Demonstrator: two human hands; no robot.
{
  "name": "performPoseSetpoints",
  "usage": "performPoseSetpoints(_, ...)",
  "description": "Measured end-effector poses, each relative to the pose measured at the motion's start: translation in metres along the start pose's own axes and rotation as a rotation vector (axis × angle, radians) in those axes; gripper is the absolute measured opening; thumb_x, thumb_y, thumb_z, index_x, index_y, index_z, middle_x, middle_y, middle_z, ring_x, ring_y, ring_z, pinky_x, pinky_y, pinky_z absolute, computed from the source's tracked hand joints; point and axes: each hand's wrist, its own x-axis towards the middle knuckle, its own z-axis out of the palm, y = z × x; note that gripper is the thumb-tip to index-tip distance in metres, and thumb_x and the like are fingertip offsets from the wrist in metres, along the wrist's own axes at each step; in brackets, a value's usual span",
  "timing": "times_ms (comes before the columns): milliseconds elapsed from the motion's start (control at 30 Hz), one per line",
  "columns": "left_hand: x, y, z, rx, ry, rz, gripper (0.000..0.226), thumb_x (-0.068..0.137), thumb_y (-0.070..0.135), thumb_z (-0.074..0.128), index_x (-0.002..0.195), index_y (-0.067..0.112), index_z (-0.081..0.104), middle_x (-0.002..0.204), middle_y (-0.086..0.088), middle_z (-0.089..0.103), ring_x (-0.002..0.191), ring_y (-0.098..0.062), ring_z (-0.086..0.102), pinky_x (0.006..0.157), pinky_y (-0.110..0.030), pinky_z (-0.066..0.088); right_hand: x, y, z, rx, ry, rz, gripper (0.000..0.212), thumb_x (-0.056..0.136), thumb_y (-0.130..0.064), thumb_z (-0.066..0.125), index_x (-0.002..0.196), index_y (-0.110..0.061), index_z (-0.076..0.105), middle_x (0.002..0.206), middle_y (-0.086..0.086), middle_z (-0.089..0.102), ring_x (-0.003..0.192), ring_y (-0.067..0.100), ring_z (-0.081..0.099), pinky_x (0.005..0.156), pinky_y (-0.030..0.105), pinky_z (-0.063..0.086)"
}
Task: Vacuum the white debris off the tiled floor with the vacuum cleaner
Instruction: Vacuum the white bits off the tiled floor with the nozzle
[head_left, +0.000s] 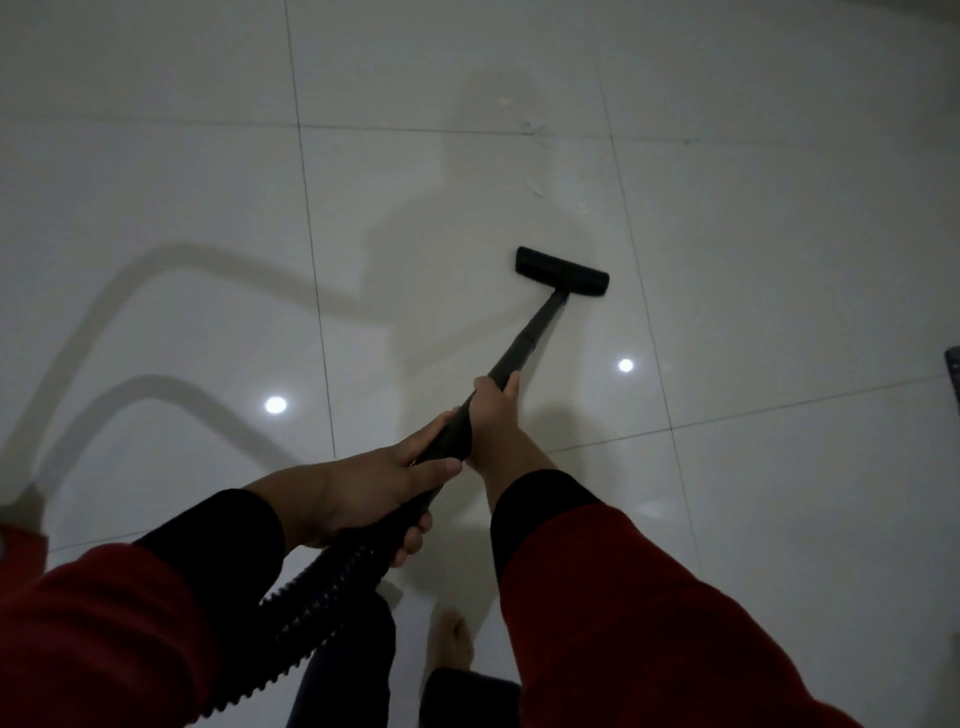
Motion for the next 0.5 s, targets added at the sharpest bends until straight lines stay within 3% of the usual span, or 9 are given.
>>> performPoseSetpoints(100,0.008,0.015,0.001,0.017,-0.038,0.015,0.063,0.098,0.033,0.046,0.141,0.059,0.008,0.068,-0.010,0.052,0.048,-0.013,0.053,0.046,-0.025,0.049,0.004,-0.015,-0.004,0.004,0.023,0.004,0.064,0.099,-0.021,0.039,0.149,-0.046,0.010,0.125,0.010,0.048,0.067,0.021,0.054,0.053,0.030,0.047)
performPoseSetpoints(200,0.026,0.030,0.007,0.007,-0.021,0.062,0.060,0.098,0.032,0.045,0.138,0.061,0.010,0.066,-0.009,0.053,0.047,-0.013,0.054,0.045,-0.025,0.050,0.022,-0.034,-0.009,-0.030,0.037,-0.025,0.064,0.098,-0.020,0.040,0.149,-0.045,0.010,0.135,0.013,0.044,0.068,0.021,0.054,0.050,0.029,0.046)
performPoseSetpoints(333,0.050,0.050,0.015,-0.056,-0.007,0.151,0.051,0.100,0.028,0.042,0.121,0.065,0.015,0.050,0.000,0.058,0.044,-0.013,0.052,0.043,-0.023,0.048,0.044,-0.063,-0.012,-0.108,0.015,-0.067,0.064,0.098,-0.020,0.040,0.149,-0.044,0.010,0.134,0.016,0.047,0.062,0.019,0.052,0.048,0.026,0.045)
performPoseSetpoints(433,0.062,0.062,0.019,-0.103,0.048,0.164,0.052,0.100,0.028,0.042,0.122,0.066,0.013,0.053,-0.004,0.055,0.044,-0.013,0.051,0.043,-0.024,0.047,0.054,-0.084,-0.012,-0.171,-0.033,-0.079,0.063,0.100,-0.019,0.039,0.151,-0.041,0.009,0.127,0.013,0.048,0.059,0.018,0.050,0.041,0.021,0.043)
performPoseSetpoints(500,0.065,0.070,0.022,-0.140,0.070,0.163,0.053,0.100,0.029,0.042,0.124,0.066,0.013,0.059,-0.008,0.052,0.044,-0.013,0.051,0.044,-0.024,0.047,0.058,-0.096,-0.010,-0.211,-0.060,-0.080,0.062,0.100,-0.020,0.039,0.151,-0.041,0.009,0.111,0.009,0.052,0.058,0.017,0.050,0.041,0.020,0.043)
